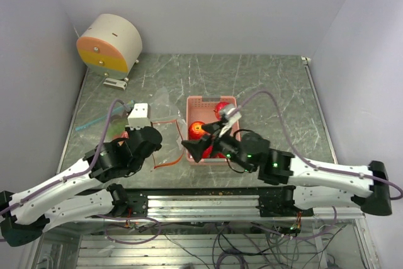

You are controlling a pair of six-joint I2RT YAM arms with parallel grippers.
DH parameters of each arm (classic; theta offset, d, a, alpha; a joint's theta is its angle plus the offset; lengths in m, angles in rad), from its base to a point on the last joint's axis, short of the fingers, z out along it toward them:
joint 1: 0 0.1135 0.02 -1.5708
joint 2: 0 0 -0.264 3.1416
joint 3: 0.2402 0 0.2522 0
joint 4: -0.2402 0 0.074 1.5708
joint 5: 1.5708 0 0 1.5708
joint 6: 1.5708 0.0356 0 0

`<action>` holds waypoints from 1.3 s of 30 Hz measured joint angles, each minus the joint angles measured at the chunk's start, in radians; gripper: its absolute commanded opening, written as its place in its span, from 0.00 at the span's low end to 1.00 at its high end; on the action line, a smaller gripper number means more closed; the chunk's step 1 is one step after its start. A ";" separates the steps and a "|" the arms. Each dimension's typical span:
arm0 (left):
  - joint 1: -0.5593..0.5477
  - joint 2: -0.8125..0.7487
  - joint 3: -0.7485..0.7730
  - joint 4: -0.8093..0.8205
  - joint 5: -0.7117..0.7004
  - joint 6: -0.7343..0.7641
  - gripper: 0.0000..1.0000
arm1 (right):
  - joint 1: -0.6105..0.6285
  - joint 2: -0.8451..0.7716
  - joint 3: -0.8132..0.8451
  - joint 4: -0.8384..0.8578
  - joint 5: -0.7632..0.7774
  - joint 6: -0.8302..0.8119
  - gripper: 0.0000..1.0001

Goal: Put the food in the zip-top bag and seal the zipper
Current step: Open the zipper of the food storage bag, then pick up the fake fruit from the bin.

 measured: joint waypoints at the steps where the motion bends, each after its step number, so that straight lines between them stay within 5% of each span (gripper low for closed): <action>1: 0.000 0.010 -0.005 0.000 -0.008 0.000 0.07 | 0.000 -0.043 0.000 -0.009 -0.002 -0.002 0.99; 6: 0.000 0.019 -0.005 -0.003 -0.047 0.000 0.07 | -0.014 -0.140 0.001 -0.100 0.080 0.026 1.00; 14: 0.000 0.003 0.081 -0.001 -0.147 0.053 0.07 | -0.246 0.043 0.005 -0.288 0.099 0.142 1.00; 25: 0.000 0.119 0.025 0.071 -0.183 0.083 0.07 | -0.410 0.386 0.050 -0.196 -0.116 0.135 1.00; 39: 0.000 0.051 -0.026 0.113 -0.183 0.095 0.07 | -0.465 0.602 0.090 -0.117 -0.238 0.148 1.00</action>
